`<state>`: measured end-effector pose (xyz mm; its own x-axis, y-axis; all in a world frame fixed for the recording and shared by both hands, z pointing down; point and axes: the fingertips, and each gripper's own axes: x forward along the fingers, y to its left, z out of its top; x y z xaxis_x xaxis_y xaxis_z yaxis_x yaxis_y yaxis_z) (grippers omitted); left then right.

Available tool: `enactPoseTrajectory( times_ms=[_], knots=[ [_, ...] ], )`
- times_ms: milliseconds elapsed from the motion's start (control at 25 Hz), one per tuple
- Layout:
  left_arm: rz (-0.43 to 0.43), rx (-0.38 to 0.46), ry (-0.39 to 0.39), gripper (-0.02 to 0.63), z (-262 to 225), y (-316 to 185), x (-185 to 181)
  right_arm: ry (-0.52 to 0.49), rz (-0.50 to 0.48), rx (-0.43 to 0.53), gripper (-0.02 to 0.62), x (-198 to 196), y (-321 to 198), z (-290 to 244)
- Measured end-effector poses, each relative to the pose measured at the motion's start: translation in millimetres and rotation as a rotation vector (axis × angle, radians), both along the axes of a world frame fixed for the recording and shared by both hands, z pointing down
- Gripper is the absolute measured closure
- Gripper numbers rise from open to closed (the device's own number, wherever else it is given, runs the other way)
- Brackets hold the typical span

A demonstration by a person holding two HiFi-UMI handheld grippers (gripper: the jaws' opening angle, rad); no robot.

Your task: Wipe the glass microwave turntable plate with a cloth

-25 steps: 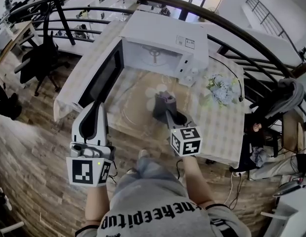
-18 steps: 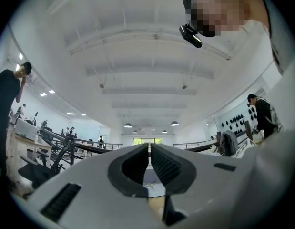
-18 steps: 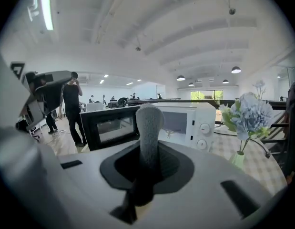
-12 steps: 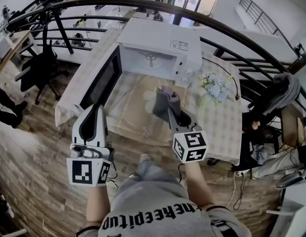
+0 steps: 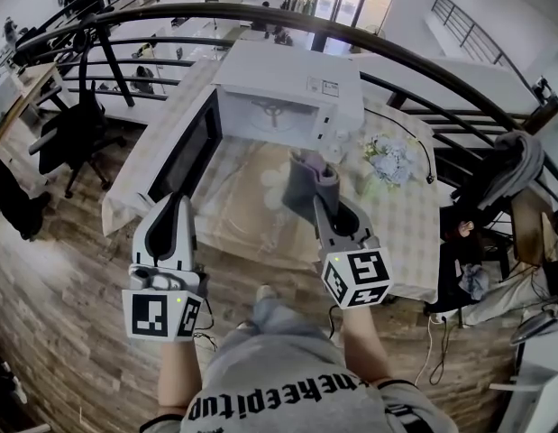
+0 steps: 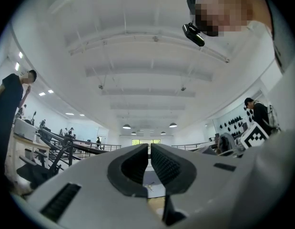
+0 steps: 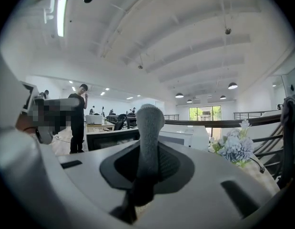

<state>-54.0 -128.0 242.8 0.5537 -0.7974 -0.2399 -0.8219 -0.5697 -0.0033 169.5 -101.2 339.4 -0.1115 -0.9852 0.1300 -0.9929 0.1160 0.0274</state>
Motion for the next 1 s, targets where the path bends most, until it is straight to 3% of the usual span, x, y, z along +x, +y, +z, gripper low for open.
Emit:
enactPoseTrajectory(
  times_ms=[560, 1000],
  knots=[
    [-0.001, 0.008, 0.0, 0.591, -4, 2, 0, 0.028, 0.014, 0.134, 0.54, 0, 17, -47],
    [-0.008, 0.012, 0.003, 0.591, -5, 2, -3, 0.035, 0.009, 0.172, 0.545, -5, 18, -54]
  ],
)
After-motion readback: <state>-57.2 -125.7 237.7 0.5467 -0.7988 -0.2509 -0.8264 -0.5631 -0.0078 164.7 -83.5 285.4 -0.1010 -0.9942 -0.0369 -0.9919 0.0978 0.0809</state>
